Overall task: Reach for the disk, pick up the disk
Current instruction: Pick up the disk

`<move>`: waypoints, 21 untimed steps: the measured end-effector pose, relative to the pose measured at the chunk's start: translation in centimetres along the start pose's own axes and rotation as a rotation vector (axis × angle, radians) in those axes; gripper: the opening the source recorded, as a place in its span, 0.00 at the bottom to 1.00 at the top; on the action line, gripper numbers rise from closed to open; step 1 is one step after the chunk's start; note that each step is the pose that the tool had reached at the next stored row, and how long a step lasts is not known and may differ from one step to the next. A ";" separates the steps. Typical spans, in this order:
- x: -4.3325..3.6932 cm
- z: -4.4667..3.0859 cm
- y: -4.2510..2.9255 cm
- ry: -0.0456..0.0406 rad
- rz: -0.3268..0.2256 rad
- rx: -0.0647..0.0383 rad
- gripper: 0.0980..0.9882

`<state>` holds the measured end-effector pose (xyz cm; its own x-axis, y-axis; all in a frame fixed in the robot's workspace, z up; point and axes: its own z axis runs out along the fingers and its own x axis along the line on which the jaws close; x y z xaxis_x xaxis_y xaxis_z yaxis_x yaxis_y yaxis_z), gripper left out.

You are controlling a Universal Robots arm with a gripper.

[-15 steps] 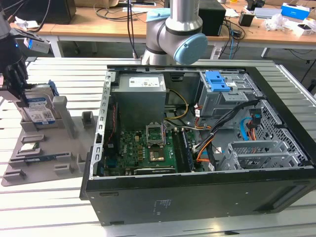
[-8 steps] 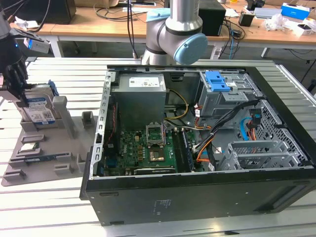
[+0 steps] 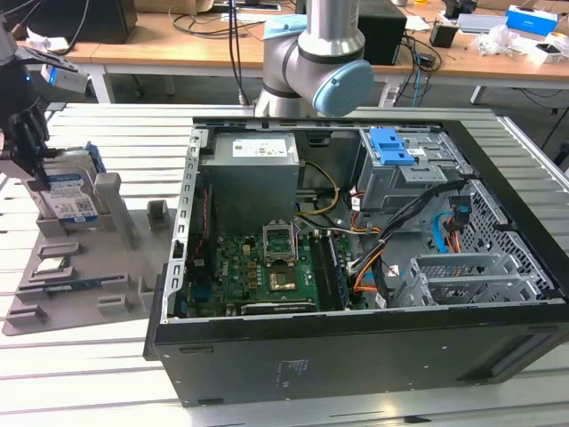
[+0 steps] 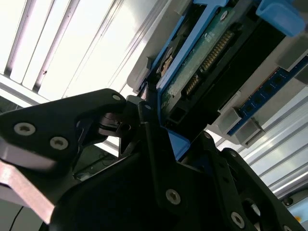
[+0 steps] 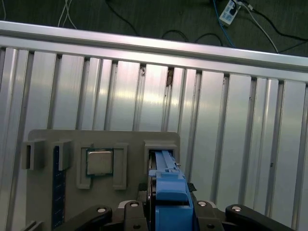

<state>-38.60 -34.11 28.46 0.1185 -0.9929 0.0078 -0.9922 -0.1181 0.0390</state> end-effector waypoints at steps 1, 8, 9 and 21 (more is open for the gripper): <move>0.00 -0.10 0.00 0.0000 0.000 0.000 0.31; 0.01 -1.59 0.05 0.0000 0.000 0.000 0.31; 0.01 -1.83 0.06 0.0000 0.000 0.000 0.31; 0.02 -3.56 0.09 -0.0001 0.000 0.000 0.31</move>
<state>-38.54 -34.10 32.03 0.1185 -0.9929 0.0078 -0.9922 -0.1181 0.0390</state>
